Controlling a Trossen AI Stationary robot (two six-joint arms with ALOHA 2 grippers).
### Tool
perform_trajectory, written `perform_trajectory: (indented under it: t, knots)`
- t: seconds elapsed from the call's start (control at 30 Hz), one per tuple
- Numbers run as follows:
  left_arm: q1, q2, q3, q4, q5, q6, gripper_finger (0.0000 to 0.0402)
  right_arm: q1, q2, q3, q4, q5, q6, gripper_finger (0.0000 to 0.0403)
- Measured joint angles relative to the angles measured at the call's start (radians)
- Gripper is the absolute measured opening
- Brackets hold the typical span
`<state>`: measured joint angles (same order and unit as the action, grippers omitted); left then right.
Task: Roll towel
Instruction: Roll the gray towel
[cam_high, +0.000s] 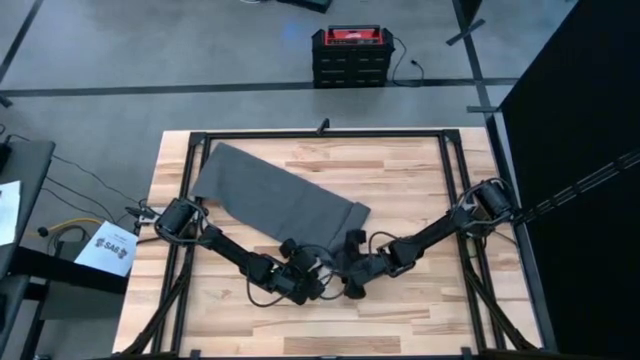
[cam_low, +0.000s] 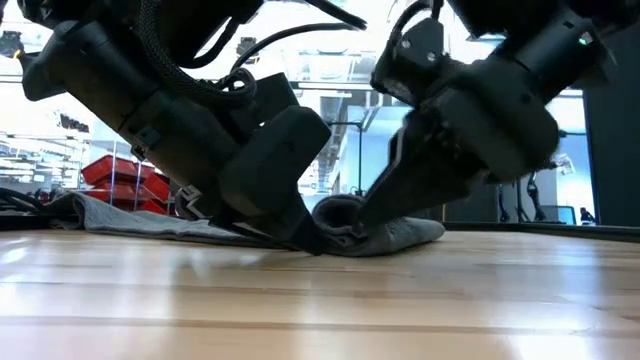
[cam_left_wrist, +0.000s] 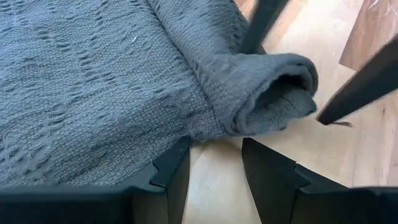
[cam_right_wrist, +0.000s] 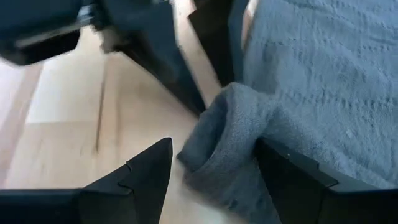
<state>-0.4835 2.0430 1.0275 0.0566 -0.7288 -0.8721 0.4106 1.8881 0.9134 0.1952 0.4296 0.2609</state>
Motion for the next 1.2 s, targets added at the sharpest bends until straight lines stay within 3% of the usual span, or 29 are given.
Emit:
perform_trajectory:
  t: [0.27,0.5,0.73,1.0,1.2]
  knots:
    - [0.001,0.0,0.0,0.004,0.004,-0.027,0.0134,-0.014,-0.001,0.001,0.052,-0.086,-0.027,0.0226]
    - [0.002,0.0,0.0,0.009,0.007,-0.059,0.0134,-0.006,-0.035,0.001,0.024,-0.089,-0.08,0.0226]
    - [0.002,0.0,0.0,0.007,0.008,-0.081,0.0134,0.013,-0.182,0.0,-0.187,0.064,-0.078,0.0226]
    - [-0.009,0.003,0.014,0.011,0.009,-0.136,0.0134,-0.003,-0.087,-0.003,-0.191,0.064,-0.07,0.0226]
    - [-0.04,-0.032,0.06,-0.09,0.103,-0.129,0.0134,-0.014,-0.081,-0.003,-0.172,0.066,-0.086,0.0226]
